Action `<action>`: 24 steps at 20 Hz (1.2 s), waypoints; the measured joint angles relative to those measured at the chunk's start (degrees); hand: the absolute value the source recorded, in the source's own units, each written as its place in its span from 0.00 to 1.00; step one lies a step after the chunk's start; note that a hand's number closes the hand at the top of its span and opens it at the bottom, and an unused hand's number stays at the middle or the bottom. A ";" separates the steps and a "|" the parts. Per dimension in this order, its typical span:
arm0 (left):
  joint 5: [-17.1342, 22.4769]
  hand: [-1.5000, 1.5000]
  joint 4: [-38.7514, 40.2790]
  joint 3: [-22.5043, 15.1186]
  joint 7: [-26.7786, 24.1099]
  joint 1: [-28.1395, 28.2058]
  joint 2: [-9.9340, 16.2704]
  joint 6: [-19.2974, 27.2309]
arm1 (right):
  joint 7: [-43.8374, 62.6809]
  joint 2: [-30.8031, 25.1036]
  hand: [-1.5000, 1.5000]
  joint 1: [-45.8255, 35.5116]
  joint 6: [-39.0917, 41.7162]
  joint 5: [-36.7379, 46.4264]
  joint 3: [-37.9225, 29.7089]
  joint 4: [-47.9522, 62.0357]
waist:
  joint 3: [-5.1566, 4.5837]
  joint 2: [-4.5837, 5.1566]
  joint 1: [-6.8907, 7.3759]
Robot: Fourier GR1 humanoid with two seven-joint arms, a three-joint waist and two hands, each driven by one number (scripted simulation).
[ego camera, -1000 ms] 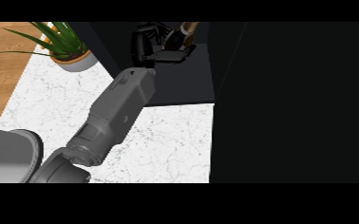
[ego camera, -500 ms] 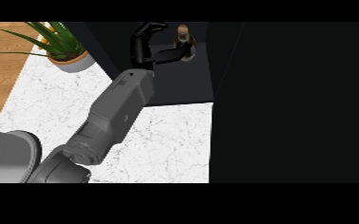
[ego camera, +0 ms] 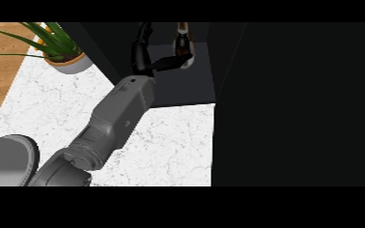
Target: Pick up the wine, place it into the cabinet and close the cabinet
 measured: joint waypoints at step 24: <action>-1.41 0.00 -0.73 0.41 -4.97 1.41 -0.19 -5.47 | -0.98 -0.14 0.00 0.64 0.49 0.05 0.90 0.19 | 0.04 -0.06 -0.09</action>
